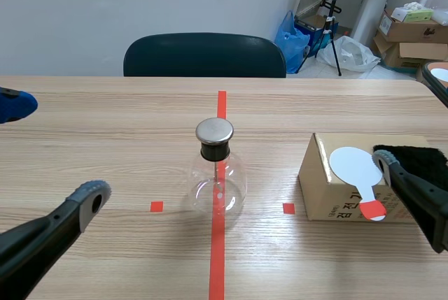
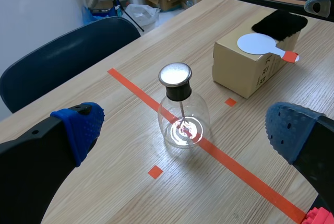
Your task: Do the electroscope experiment
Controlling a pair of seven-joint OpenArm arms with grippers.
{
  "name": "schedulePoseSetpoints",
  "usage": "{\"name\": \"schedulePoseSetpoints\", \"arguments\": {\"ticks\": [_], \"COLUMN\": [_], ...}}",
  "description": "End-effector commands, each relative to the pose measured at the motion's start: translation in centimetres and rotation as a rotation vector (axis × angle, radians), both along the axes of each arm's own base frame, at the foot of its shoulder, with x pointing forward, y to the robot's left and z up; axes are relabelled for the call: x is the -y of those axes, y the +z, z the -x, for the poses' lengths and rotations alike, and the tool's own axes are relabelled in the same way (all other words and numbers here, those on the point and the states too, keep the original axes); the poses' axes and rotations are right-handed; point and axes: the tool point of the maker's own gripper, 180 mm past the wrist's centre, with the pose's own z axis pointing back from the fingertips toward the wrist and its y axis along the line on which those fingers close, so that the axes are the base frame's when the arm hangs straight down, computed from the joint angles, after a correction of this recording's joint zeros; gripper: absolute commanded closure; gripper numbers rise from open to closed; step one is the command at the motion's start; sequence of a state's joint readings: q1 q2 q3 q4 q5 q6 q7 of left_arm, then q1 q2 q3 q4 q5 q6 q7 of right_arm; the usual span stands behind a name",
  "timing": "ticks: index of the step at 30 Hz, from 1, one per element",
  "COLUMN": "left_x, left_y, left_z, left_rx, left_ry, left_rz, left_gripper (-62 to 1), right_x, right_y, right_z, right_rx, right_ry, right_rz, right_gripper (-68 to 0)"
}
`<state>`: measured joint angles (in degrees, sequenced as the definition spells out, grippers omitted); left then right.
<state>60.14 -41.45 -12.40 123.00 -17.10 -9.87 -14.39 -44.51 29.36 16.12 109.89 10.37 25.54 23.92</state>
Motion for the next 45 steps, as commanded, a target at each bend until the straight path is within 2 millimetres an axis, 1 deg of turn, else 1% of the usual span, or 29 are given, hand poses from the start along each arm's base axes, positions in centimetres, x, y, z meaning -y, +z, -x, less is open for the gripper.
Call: {"name": "schedulePoseSetpoints", "arguments": {"ticks": [1,12,35,45], "left_x": [0.5,0.5,0.5,0.4], "left_y": [0.8,2.1,1.9,2.1], "left_z": [0.0,-1.2,-1.2,-1.3], "left_rx": [0.040,0.115,0.107,0.097], "left_ry": [-0.020,-0.023,-0.023,-0.013], "left_rz": [0.003,-0.005,-0.010,0.016], "left_gripper": [-62.3,-62.3,-62.3,-62.3], "right_x": [0.2,0.2,0.1,0.1], "right_y": [0.8,0.8,1.0,1.0], "right_z": [-0.2,-0.2,-0.1,-0.1], "right_rx": [0.026,0.026,0.035,0.034], "right_ry": [0.001,0.001,0.004,0.004], "right_rz": [-0.006,-0.006,-0.012,-0.012], "right_gripper": [-67.9,-67.9,-67.9,-67.9]}}
